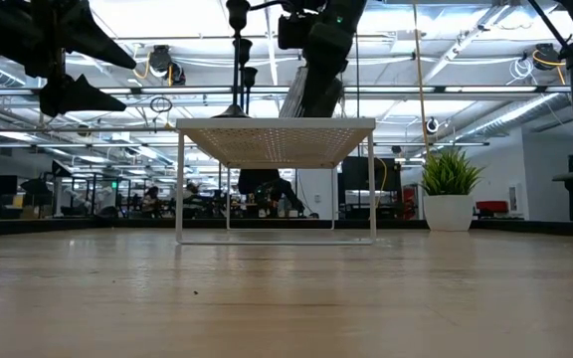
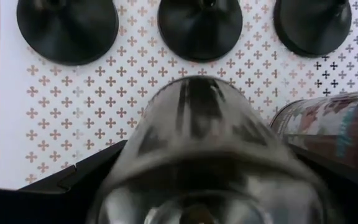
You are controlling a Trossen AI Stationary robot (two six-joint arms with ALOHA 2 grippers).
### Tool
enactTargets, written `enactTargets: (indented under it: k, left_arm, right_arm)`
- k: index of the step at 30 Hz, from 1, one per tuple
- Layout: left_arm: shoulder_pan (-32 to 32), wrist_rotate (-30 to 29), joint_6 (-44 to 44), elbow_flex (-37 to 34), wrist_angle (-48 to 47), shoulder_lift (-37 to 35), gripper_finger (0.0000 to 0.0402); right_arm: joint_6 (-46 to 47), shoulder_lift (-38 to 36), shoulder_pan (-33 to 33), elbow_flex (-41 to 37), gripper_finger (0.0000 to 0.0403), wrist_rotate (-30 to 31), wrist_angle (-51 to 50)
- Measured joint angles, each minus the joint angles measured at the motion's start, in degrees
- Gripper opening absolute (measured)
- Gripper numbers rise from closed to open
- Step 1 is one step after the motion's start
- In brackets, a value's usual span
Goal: Pick & Place candle stick holders
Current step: Put the right silver scented candle on the shelf aligned with the other silver scented candle
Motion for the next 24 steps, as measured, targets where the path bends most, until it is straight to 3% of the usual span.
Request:
enactTargets:
  k: [24]
  left_arm:
    - [0.00, 0.04, -0.07, 0.00, 0.00, 0.00, 0.0390]
  right_arm:
    - [-3.29, -1.34, 0.16, 0.03, 0.0375, 0.34, 2.92]
